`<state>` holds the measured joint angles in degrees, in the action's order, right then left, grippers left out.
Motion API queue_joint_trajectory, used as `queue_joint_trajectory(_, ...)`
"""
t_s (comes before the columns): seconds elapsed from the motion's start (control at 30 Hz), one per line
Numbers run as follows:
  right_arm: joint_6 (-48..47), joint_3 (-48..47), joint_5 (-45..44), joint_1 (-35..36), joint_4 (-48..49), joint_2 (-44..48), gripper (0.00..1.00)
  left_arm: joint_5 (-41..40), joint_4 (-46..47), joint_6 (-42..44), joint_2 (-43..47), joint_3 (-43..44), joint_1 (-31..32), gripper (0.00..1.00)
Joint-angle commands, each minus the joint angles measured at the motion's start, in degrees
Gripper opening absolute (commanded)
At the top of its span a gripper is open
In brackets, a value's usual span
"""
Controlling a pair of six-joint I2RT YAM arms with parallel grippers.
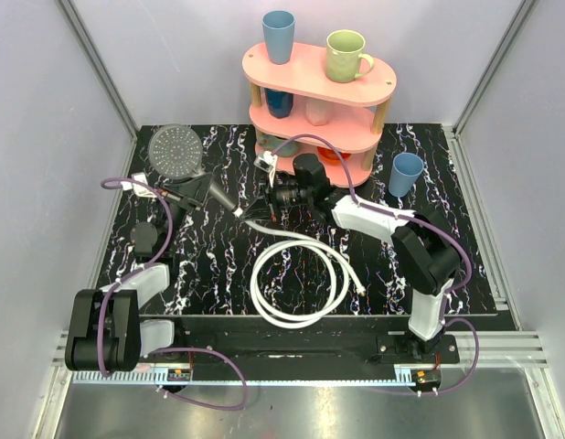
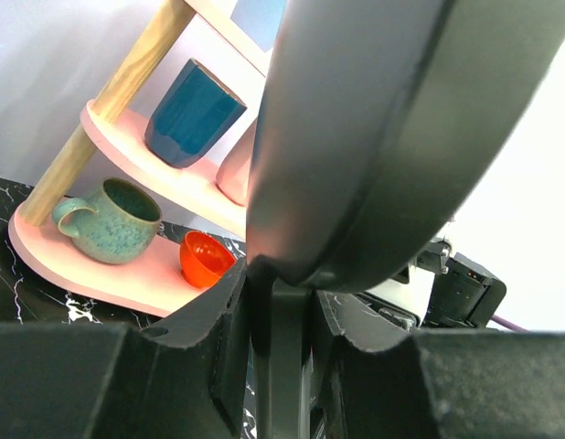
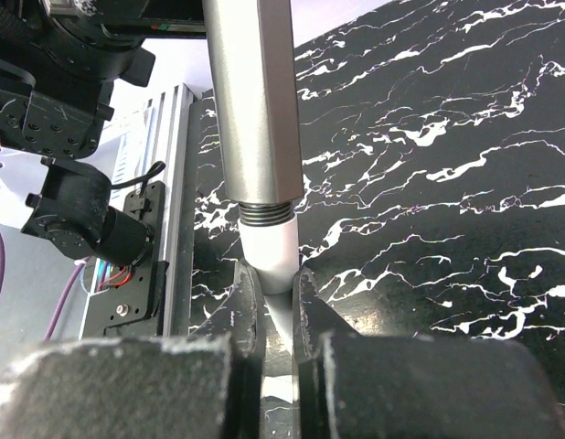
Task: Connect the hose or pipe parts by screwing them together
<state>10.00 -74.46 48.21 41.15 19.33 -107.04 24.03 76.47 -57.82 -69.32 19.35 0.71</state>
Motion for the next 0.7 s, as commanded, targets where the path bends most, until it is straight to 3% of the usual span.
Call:
queue_joint_trajectory(0.0, 5.5, -4.6, 2.3, 0.2, 10.6, 0.8, 0.00, 2.9, 19.0, 4.9, -2.0, -0.1, 1.8, 0.00)
queue_joint_trajectory(0.37, 20.4, -4.4, 16.6, -3.9, 29.4, -2.7, 0.00, 9.4, 19.0, 3.6, -4.2, 3.0, 2.5, 0.00)
queue_joint_trajectory(0.67, 27.3, -4.2, 17.5, -5.7, 35.0, -5.7, 0.00, 7.4, 19.0, 3.5, -8.2, 4.2, 4.2, 0.00)
